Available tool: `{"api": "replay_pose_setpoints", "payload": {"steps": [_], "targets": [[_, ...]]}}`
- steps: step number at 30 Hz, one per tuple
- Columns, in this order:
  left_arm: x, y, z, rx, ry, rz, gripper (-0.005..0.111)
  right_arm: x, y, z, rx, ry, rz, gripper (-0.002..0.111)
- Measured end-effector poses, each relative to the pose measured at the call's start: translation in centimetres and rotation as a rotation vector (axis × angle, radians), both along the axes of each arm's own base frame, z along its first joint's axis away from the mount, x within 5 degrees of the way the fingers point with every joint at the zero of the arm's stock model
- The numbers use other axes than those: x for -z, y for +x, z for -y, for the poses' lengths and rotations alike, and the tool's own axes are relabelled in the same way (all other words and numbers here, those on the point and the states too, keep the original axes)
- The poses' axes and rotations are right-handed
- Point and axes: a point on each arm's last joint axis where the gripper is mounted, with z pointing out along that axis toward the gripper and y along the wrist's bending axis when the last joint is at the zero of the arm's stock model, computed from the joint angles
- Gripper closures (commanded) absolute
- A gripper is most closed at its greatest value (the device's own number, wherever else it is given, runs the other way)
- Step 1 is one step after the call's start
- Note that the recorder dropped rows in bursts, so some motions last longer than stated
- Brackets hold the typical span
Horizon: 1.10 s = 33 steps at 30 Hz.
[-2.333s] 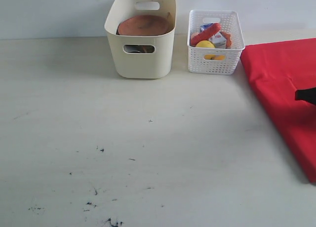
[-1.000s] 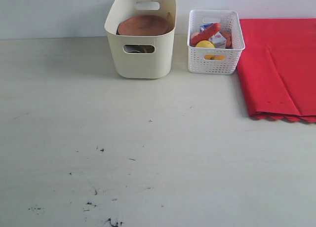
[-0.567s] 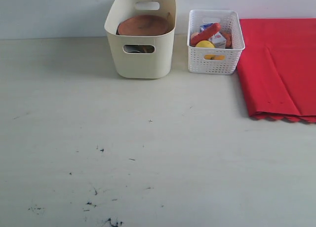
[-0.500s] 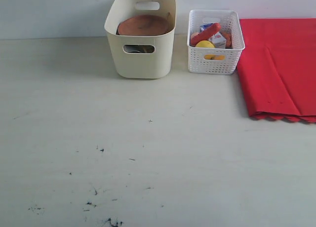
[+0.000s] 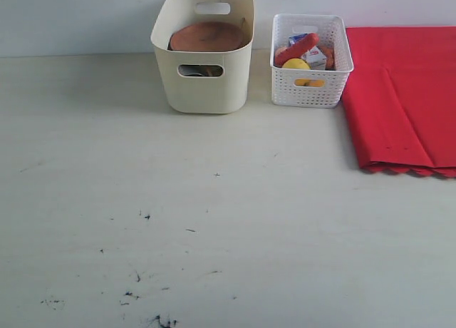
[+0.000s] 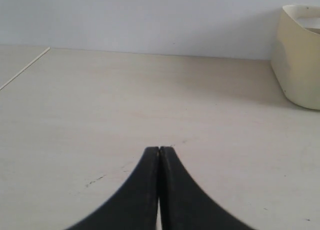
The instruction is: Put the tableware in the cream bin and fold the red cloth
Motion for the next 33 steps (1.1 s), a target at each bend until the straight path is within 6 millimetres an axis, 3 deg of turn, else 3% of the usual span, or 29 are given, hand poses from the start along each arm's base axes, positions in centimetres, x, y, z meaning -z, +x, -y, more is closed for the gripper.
{"api": "replay_pose_setpoints", "payload": {"steps": [13,33], "targets": [[0.0,0.0,0.0,0.000,0.000,0.000,0.106,-1.0,-1.7,-0.7,-0.126,-0.223,0.160,0.108],[0.0,0.0,0.0,0.000,0.000,0.000,0.106,-0.9,-1.8,-0.9,-0.173,-0.256,0.151,0.108]]}}
